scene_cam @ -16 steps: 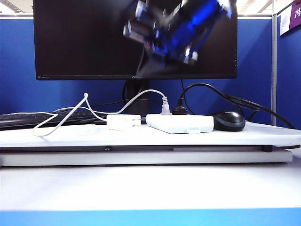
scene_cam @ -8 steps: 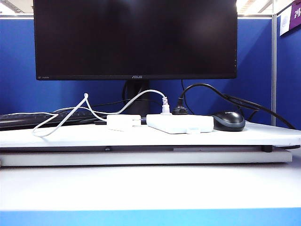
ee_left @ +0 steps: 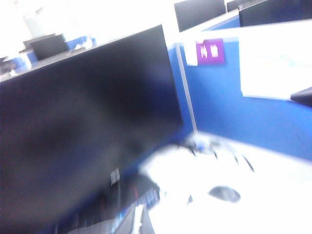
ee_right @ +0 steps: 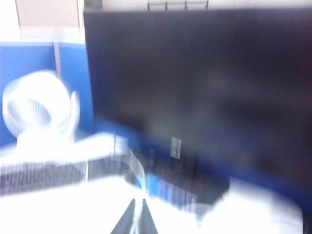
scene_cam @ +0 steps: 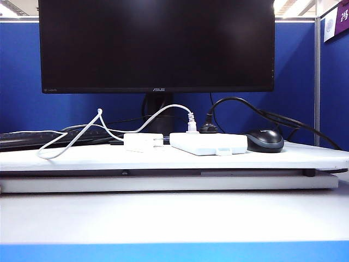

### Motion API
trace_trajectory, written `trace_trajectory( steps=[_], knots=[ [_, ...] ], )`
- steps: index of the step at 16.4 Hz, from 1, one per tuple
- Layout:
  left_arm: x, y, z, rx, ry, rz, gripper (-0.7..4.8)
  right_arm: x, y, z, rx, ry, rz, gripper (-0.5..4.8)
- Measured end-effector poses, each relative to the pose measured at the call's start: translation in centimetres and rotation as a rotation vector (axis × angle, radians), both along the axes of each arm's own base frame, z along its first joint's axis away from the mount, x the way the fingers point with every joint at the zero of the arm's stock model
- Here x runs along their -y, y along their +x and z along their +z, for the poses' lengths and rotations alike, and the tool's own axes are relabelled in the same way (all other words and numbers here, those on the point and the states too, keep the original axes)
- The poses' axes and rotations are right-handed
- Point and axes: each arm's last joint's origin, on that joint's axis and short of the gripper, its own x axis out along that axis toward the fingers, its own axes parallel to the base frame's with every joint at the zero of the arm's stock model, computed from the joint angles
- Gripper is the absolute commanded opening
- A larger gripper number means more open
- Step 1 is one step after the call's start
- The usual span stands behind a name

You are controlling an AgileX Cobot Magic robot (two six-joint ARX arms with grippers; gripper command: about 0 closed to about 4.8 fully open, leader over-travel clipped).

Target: Unplug the white charger from the socket, then place it next to the socket.

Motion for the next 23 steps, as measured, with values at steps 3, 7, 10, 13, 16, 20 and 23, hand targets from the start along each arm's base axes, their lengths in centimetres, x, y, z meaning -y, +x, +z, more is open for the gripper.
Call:
trace_trajectory(
  steps=[3, 7, 10, 13, 16, 20, 23],
  knots=[
    [-2.4, -6.0, -2.9, -0.075, 0.027, 0.068, -0.05, 1.0, -1.3, -7.5, -0.068, -0.047, -0.003, -0.07],
    [-3.4, -8.3, -8.8, -0.184, -0.012, 0.088, -0.05, 2.0, -2.3, -14.0, -0.147, 0.03, -0.082, -0.07],
    [-2.7, -6.6, -15.6, -0.313, -0.011, 0.097, -0.06, 2.2, -2.5, -17.8, -0.203, 0.002, -0.106, -0.07],
    [-1.1, -2.6, -22.0, -0.404, -0.059, 0.085, -0.05, 2.0, -2.3, -19.9, -0.319, -0.063, -0.11, -0.07],
    [0.5, 1.6, -25.6, -0.376, -0.154, 0.083, -0.05, 2.0, -2.3, -20.0, -0.314, -0.054, -0.119, -0.07],
    [1.6, 4.5, -31.4, -0.449, -0.182, 0.07, -0.05, 1.9, -2.0, -21.4, -0.378, -0.036, -0.138, -0.07],
    [1.8, 5.3, -34.0, -0.469, -0.174, 0.122, -0.05, 1.7, -1.7, -22.9, -0.439, -0.035, -0.146, -0.07]
  ],
)
